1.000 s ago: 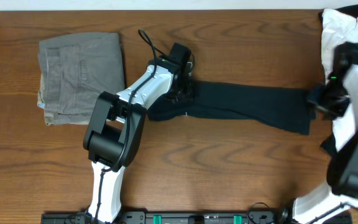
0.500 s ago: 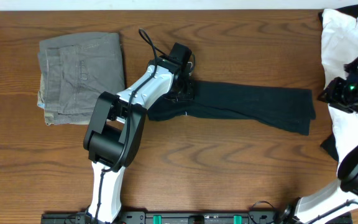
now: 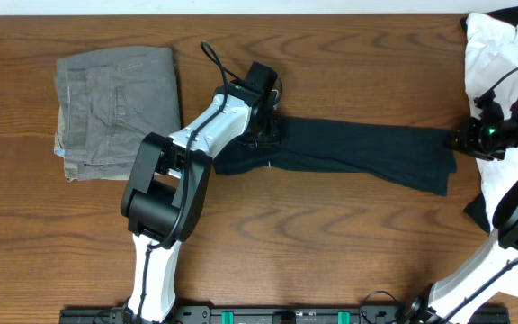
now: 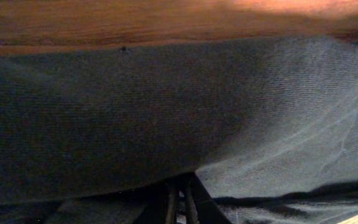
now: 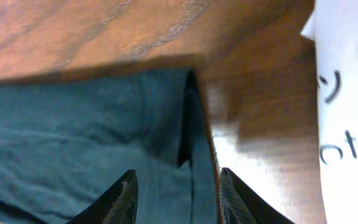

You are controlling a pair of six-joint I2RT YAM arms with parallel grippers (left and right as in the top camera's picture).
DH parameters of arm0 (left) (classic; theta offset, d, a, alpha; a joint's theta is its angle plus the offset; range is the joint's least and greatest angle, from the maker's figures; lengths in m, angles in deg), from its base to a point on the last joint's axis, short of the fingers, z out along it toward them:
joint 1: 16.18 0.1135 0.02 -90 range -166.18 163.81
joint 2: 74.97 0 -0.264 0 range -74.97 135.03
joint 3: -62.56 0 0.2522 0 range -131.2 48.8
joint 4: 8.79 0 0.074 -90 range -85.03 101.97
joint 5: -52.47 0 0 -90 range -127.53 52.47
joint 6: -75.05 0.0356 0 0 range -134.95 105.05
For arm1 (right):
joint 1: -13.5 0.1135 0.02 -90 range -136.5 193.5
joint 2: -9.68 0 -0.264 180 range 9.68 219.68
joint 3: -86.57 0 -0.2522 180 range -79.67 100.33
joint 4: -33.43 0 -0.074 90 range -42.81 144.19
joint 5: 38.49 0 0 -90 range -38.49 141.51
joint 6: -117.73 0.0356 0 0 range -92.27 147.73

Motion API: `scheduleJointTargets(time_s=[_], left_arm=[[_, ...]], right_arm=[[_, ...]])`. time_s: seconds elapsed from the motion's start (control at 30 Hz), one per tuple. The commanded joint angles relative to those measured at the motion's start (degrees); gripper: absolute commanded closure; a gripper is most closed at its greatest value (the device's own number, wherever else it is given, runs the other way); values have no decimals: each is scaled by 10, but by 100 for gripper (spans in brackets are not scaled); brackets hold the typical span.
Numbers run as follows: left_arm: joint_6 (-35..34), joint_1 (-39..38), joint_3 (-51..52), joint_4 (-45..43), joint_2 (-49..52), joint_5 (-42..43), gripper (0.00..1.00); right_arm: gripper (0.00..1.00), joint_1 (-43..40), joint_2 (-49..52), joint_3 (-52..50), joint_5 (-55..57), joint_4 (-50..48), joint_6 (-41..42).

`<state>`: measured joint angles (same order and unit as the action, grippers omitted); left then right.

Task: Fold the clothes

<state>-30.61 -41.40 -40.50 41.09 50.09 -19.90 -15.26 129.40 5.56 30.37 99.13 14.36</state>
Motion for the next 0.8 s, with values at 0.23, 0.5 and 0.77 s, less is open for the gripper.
scheduleJointTargets(time_s=[0.23,0.5,0.77], left_arm=[[1,7,10,9,23,-55,91],[2,7,10,9,23,-55,91],[2,7,10,9,23,-55,91]], right_arm=[[60,-1,49,1,-98,-42,-47],[54,-2,44,13,-51,-19,-47],[53,-2,43,71,-46,30,-47]])
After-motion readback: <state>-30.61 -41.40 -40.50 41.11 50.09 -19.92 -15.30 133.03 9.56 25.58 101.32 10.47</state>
